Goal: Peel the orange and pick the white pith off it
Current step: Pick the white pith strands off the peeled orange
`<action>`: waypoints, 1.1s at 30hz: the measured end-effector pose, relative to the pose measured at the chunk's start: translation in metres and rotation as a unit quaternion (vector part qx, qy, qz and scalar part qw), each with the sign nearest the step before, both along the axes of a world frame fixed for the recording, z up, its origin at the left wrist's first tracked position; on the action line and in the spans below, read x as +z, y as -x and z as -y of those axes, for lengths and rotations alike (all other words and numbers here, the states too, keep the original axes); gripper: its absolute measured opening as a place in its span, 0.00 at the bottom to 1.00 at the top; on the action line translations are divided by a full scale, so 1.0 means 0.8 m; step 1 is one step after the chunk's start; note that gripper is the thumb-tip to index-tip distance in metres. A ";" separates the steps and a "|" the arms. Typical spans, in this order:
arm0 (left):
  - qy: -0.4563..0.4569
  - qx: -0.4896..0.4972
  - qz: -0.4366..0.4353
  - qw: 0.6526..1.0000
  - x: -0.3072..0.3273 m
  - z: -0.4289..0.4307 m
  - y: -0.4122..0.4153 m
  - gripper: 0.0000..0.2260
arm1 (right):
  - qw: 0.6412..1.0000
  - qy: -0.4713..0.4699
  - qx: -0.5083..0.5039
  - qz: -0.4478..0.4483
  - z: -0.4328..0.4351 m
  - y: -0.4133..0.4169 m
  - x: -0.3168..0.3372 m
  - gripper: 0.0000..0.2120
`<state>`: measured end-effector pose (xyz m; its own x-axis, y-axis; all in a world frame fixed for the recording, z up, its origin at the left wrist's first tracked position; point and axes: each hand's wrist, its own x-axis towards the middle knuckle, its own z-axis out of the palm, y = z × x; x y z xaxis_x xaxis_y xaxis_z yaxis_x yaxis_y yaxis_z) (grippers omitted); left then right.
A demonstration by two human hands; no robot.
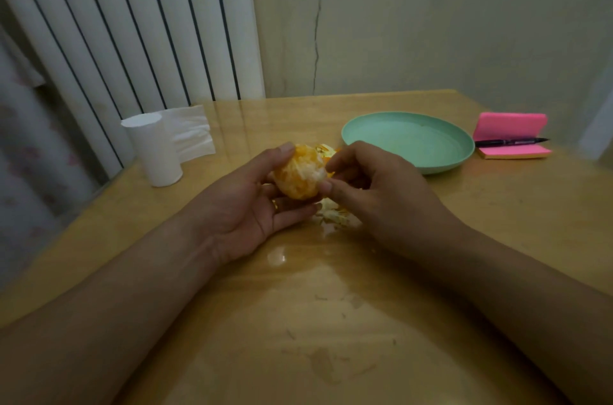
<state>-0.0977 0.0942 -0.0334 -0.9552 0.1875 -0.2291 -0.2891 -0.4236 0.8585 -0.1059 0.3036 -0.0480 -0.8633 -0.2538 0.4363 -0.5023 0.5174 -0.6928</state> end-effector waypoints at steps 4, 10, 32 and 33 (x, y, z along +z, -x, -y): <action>0.003 0.004 -0.005 1.000 0.001 -0.001 0.000 0.22 | 1.000 0.024 -0.010 -0.011 -0.002 -0.001 0.004 0.06; -0.027 0.002 -0.012 1.000 0.000 -0.003 -0.001 0.21 | 0.999 0.024 -0.013 -0.032 0.002 -0.008 0.007 0.03; 0.259 0.130 -0.229 0.929 -0.015 -0.018 -0.008 0.25 | 0.996 0.062 -0.058 0.036 0.010 -0.016 0.010 0.05; 0.265 0.132 -0.233 0.926 -0.015 -0.019 -0.010 0.25 | 0.995 0.068 -0.058 0.034 0.011 -0.018 0.010 0.05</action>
<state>-0.0900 0.1093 -0.0452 -0.9703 -0.0871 0.2258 0.2181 0.0895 0.9718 -0.0918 0.2951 -0.0399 -0.9124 -0.0933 0.3985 -0.3934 0.4687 -0.7909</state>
